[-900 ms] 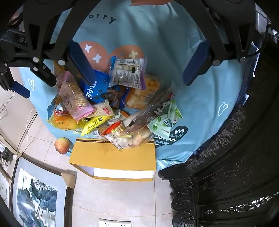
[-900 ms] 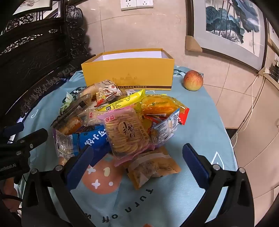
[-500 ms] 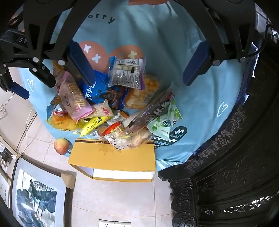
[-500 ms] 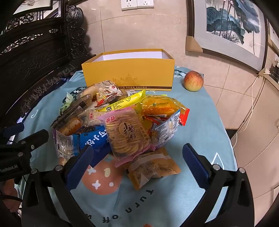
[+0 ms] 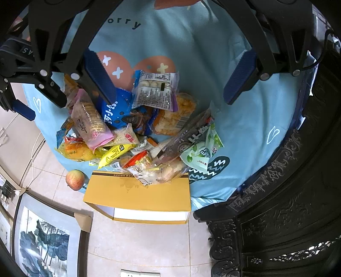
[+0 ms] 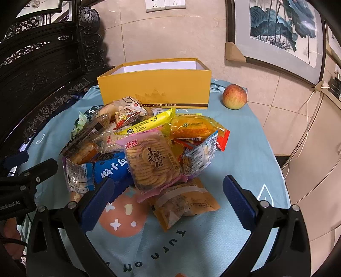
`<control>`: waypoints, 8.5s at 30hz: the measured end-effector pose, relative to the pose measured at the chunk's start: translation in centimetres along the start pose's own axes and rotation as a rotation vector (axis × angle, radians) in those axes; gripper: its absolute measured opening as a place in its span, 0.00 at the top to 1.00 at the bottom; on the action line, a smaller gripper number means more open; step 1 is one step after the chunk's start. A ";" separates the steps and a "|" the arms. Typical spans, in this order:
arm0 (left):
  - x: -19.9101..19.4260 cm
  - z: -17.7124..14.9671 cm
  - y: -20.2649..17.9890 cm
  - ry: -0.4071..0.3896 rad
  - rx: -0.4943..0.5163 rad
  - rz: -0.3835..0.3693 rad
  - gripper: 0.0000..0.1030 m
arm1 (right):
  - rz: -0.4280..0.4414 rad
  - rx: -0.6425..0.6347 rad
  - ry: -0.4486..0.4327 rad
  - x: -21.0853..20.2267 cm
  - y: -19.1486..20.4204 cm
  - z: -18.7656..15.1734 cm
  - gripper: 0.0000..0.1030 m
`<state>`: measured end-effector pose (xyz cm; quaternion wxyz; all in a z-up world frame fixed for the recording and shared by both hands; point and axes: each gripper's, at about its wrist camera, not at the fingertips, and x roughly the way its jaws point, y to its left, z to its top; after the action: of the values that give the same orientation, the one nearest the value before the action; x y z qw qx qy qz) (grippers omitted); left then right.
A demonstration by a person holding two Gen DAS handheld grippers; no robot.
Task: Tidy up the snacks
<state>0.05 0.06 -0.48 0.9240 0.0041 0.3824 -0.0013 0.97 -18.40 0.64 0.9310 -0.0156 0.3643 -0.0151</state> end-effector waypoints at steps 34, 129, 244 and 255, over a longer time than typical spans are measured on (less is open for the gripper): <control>0.3 -0.2 0.3 0.009 -0.008 -0.001 0.02 | 0.001 0.000 0.012 0.2 0.0 -0.1 0.01; 13.1 7.0 2.1 0.137 0.008 -0.151 0.45 | 0.241 0.210 0.088 5.3 -6.0 -1.6 0.01; 12.3 24.8 -1.0 -0.044 -0.081 -0.133 0.07 | 0.060 -0.101 -0.063 11.6 -4.1 21.6 0.30; 3.5 10.3 -2.8 0.023 0.106 -0.149 0.03 | 0.155 -0.054 0.016 2.2 -4.9 8.4 0.04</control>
<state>9.85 -2.82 4.32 0.9154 0.0245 0.3916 -0.0902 8.26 -23.25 5.50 0.9256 -0.0125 0.3724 0.0666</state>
